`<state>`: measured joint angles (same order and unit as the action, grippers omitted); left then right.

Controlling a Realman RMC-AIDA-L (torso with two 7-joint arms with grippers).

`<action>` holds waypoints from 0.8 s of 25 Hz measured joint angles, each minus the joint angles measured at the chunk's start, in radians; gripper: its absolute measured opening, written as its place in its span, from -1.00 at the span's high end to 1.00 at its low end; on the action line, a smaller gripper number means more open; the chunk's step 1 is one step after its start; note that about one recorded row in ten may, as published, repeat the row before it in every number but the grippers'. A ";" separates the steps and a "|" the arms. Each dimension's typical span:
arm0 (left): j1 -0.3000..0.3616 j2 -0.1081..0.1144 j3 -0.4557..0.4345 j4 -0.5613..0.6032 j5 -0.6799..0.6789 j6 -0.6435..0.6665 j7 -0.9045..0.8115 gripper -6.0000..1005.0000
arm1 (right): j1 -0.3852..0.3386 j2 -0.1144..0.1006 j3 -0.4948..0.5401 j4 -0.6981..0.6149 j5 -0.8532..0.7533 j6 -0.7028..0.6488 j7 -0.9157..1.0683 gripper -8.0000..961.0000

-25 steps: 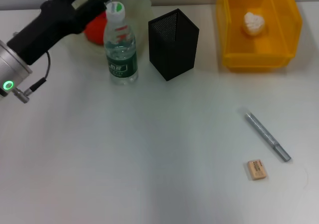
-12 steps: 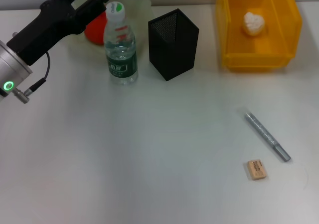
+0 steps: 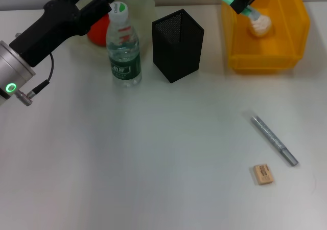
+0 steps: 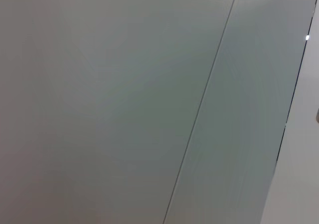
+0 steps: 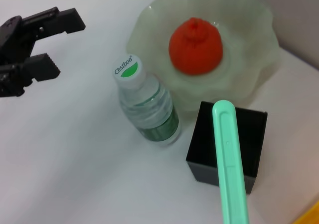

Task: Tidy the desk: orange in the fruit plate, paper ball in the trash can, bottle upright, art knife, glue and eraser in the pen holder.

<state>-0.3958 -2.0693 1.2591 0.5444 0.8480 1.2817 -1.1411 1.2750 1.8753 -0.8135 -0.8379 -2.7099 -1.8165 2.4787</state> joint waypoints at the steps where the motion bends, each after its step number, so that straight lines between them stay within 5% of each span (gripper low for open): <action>1: 0.000 0.000 0.000 0.000 0.000 0.000 0.000 -0.53 | 0.003 -0.005 0.003 0.010 0.002 0.008 0.010 0.63; 3: -0.001 0.000 0.000 0.000 0.000 0.001 0.000 -0.53 | -0.006 -0.001 0.003 -0.005 0.004 0.023 0.010 0.63; 7: -0.002 0.000 0.003 0.000 0.000 0.002 0.000 -0.53 | -0.073 0.042 -0.030 -0.134 0.002 0.112 -0.023 0.63; 14: -0.003 -0.001 0.021 0.000 0.000 0.005 0.000 -0.53 | -0.141 0.067 -0.218 -0.302 -0.077 0.261 -0.112 0.63; 17: -0.004 -0.002 0.024 0.000 0.000 0.005 0.000 -0.53 | -0.150 0.101 -0.293 -0.384 -0.195 0.306 -0.188 0.63; 20: -0.006 -0.002 0.025 0.000 0.000 0.005 0.000 -0.53 | -0.168 0.110 -0.376 -0.443 -0.210 0.336 -0.217 0.63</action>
<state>-0.4019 -2.0709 1.2837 0.5441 0.8483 1.2871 -1.1412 1.1069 1.9856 -1.1891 -1.2811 -2.9195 -1.4807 2.2622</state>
